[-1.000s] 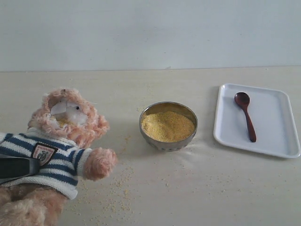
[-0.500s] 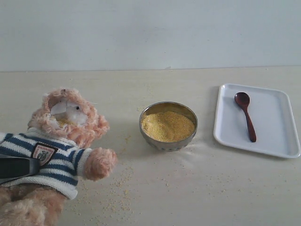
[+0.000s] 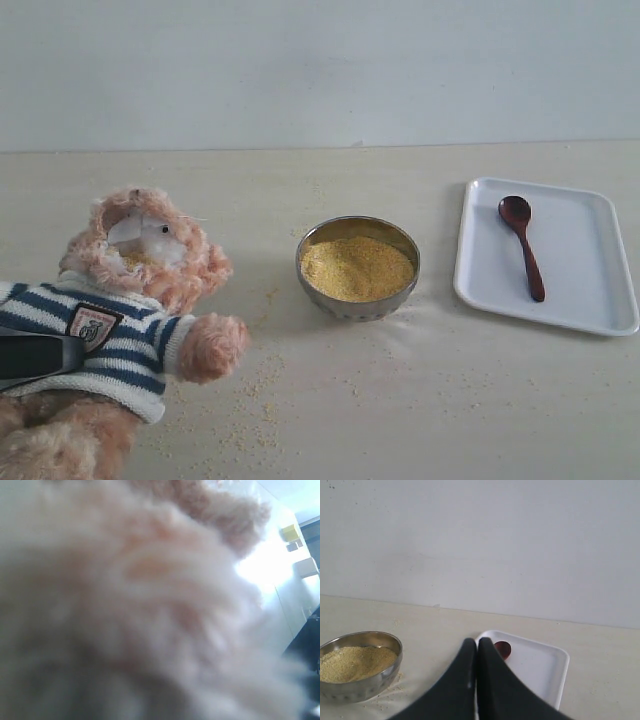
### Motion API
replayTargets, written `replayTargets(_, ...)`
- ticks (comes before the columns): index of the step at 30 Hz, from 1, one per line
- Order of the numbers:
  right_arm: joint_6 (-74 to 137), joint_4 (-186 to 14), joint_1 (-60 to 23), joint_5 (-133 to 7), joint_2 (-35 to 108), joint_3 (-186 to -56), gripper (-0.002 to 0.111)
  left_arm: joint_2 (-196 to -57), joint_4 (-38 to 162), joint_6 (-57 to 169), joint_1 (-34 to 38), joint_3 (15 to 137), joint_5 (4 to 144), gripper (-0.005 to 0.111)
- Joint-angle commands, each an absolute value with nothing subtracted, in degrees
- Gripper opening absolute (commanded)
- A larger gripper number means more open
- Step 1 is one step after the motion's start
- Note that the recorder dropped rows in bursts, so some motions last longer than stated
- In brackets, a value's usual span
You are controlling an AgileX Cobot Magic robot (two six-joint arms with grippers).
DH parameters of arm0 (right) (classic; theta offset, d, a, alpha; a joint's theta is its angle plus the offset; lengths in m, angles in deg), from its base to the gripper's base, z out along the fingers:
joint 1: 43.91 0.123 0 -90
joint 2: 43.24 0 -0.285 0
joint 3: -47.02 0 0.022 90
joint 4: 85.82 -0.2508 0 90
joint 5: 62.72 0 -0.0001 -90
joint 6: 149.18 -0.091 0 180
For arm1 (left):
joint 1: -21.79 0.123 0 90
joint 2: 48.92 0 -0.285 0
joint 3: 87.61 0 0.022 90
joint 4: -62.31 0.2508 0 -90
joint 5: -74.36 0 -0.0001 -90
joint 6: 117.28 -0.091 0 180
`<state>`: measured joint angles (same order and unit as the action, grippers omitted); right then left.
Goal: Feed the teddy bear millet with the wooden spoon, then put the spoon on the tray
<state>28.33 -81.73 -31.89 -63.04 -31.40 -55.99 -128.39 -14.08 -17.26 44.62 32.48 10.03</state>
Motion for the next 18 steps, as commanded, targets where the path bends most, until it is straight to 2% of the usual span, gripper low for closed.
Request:
replayTargets(1, 28.2, -81.6, -31.9, -62.7, -31.6, -55.8, 0.000, -128.0, -15.4, -17.5, 44.8, 32.5, 8.8, 0.005)
replayTargets(12, 28.2, -81.6, -31.9, -62.7, -31.6, -55.8, 0.000, -128.0, -18.3, -17.8, 44.8, 32.5, 8.3, 0.005)
replayTargets(18, 28.2, -81.6, -31.9, -62.7, -31.6, -55.8, 0.000, -128.0, -19.6, -17.8, 44.8, 32.9, 16.8, 0.005)
